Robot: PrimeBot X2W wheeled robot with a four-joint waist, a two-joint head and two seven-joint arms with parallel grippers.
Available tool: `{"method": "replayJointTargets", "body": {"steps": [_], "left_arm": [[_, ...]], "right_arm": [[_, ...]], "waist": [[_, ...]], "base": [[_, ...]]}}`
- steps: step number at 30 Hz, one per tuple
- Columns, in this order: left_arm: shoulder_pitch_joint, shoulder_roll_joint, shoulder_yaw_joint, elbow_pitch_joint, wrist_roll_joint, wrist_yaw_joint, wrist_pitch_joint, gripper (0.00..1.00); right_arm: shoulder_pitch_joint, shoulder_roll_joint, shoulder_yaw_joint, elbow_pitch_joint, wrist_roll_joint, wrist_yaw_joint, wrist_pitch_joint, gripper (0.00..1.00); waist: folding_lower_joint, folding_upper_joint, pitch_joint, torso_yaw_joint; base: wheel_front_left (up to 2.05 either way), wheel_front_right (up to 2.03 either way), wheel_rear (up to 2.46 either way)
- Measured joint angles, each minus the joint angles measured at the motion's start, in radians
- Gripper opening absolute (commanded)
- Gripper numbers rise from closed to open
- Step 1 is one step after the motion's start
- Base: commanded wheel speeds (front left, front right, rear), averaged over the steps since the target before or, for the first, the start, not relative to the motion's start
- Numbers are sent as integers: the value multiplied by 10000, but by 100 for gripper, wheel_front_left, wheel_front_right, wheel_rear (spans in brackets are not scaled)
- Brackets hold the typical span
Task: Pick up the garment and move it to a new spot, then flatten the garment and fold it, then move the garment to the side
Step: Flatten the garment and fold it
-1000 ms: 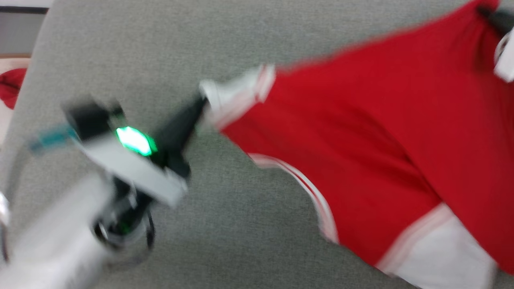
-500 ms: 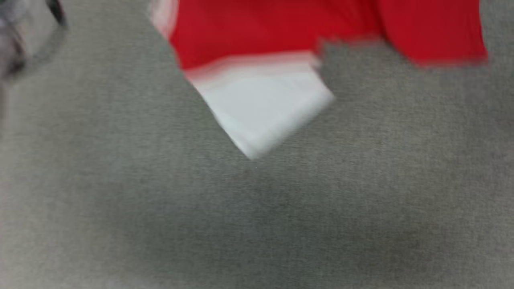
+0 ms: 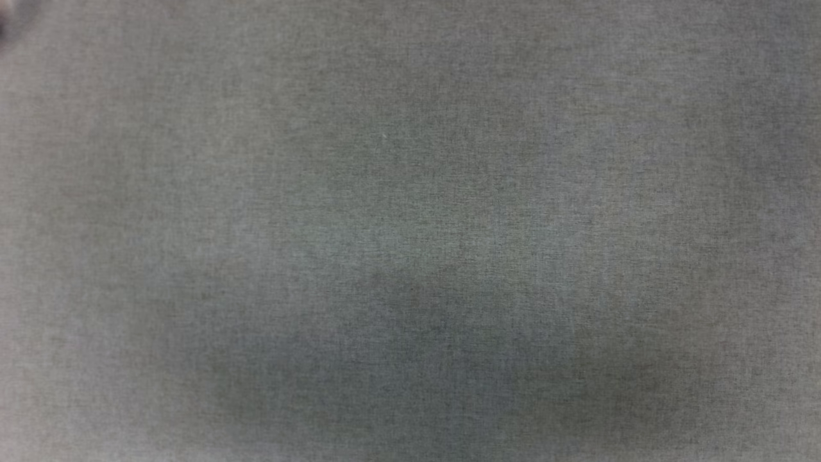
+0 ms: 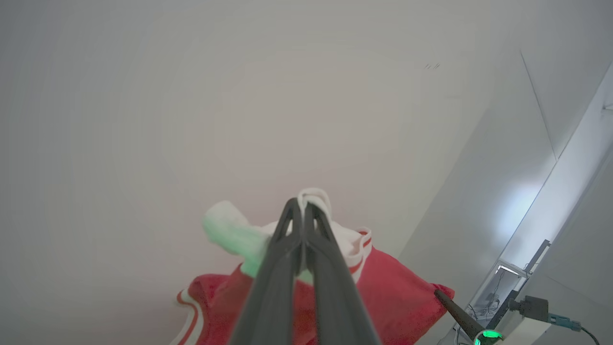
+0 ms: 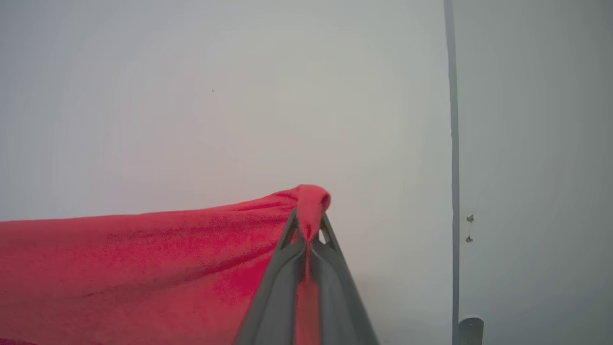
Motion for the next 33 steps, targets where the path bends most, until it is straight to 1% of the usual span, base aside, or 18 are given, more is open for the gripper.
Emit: {"method": "replayJointTargets", "body": {"steps": [4, 8, 11, 15, 18, 21, 22, 25, 29, 33], "left_arm": [[1825, 196, -378, -976, -366, 2, -433, 0], [3953, 328, -577, -2330, -771, 4, -836, 0], [5555, 493, -786, -3229, -698, 4, -993, 0], [7415, 708, -832, -4358, -397, 6, -1045, 0], [8610, 539, -314, -5028, 88, 6, -1062, 0], [9954, 443, -176, -5628, 562, 6, -1085, 0], [10318, 451, -188, -5814, 686, 6, -1085, 0], [11206, 759, -286, -6353, 1108, 6, -1085, 0], [12455, 872, 190, -7062, 1164, 6, -1087, 0], [13770, 865, 685, -7712, 1453, 6, -1087, 0]], "right_arm": [[1323, -65, 792, -562, 410, -2, 251, 0], [3159, -391, 1891, -1969, 1296, -2, 874, 0], [4746, -1081, 2401, -3235, 2151, -2, 1342, 0], [6811, -2008, 2569, -4976, 3172, -2, 1985, 0], [8281, -2558, 2424, -6192, 3735, -4, 2391, 0], [9654, -2909, 2050, -7290, 4157, -4, 2824, 0], [10122, -2980, 1950, -7634, 4257, -4, 3058, 0], [11451, -3131, 1461, -8635, 4332, -4, 3574, 0], [12875, -3114, 527, -9804, 4057, -4, 4107, 0], [14409, -2731, -602, -10934, 3559, -4, 4681, 0]], "waist": [[0, 0, -81, 62], [0, 0, -223, 106], [0, 0, -393, 135], [0, 0, -691, 148], [0, 0, -931, 152], [0, 0, -1187, 147], [0, 0, -1277, 144], [0, 0, -1555, 134], [0, 0, -1904, 92], [0, 0, -2250, 53]], "base": [[0, 0, 0], [0, 0, 0], [0, 0, 0], [0, 0, 0], [0, 0, 0], [0, 0, 0], [0, 0, 0], [0, 0, 0], [0, 0, 0], [0, 0, 0]]}}
